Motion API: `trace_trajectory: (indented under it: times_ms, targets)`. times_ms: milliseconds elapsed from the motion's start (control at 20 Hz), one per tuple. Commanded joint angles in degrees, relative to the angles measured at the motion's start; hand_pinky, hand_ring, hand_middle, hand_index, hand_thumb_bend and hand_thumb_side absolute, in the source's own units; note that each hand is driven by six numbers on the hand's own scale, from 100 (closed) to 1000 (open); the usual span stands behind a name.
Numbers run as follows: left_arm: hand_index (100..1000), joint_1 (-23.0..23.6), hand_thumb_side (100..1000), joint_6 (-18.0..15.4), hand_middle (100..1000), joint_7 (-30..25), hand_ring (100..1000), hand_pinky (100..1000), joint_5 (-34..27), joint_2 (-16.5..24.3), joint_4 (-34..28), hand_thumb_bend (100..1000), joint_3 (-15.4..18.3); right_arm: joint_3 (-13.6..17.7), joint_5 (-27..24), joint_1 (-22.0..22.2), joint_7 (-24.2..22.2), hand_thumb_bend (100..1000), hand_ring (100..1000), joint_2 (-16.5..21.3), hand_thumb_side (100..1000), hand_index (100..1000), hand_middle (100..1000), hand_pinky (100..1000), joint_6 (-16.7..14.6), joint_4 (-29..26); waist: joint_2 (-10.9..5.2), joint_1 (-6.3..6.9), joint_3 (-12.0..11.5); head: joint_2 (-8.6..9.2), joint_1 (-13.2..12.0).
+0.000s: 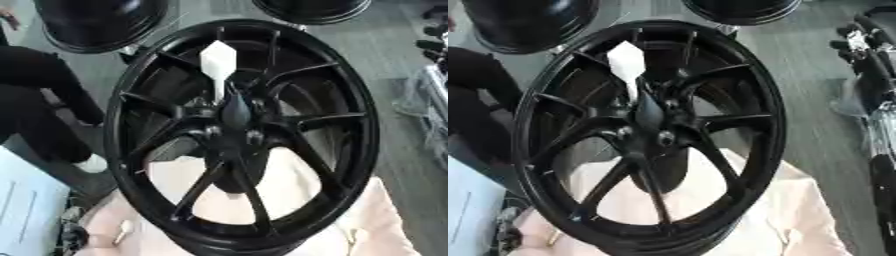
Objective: Pull the pin out of the wheel hub.
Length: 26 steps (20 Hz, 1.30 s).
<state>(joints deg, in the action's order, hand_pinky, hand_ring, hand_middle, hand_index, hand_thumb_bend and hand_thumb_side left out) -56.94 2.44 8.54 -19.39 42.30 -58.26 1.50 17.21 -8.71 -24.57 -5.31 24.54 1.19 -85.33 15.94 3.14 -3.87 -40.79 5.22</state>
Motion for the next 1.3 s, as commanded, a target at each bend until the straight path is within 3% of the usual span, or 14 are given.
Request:
trace_trajectory:
  times_ms: [50,200,300,800,1050,1300]
  targets:
    - [850,-4.7,748,-0.3,822,-2.5,824,779,5.3,0.8,7.4,103,-1.2,0.1,0.4,-0.2,-0.1,100,831,2.0,615,959,820,948,-0.2,-0.4,-1.67,-0.12,-0.1,0.05,0.5]
    - [847,-8.9,755,-1.7,818,-6.6,824,781,10.9,-1.1,11.9,100,-2.0,0.0,0.4,-0.2,-0.3,100,831,1.9,616,959,821,948,-0.3,-0.4,-1.74,-0.24,0.0,0.04,0.8]
    - [854,-10.0,758,-2.9,824,-10.1,827,784,12.6,-1.9,11.4,100,-2.7,0.0,0.4,-0.3,-0.3,100,832,1.8,616,960,822,949,-0.3,-0.5,-1.64,-0.31,0.1,0.07,0.9]
    - [892,-12.3,661,-6.0,851,-31.2,850,815,16.0,0.0,-3.8,149,-10.7,0.6,0.0,-0.1,0.4,100,833,1.6,618,960,822,949,-0.6,-1.7,0.1,-1.05,0.1,1.24,3.0]
    - [894,-15.4,654,-9.8,854,-45.7,867,844,17.7,-1.1,-7.5,227,-12.8,0.4,0.1,-0.1,0.2,100,833,1.5,619,961,822,949,-0.6,-1.8,0.33,-1.33,0.1,1.61,3.2]
    - [875,-16.3,635,-11.3,848,-58.8,879,873,16.9,-1.5,-10.8,302,-14.6,0.3,0.2,-0.2,0.0,100,833,1.4,615,961,822,950,-0.6,-1.8,0.3,-1.25,0.3,1.87,3.2]
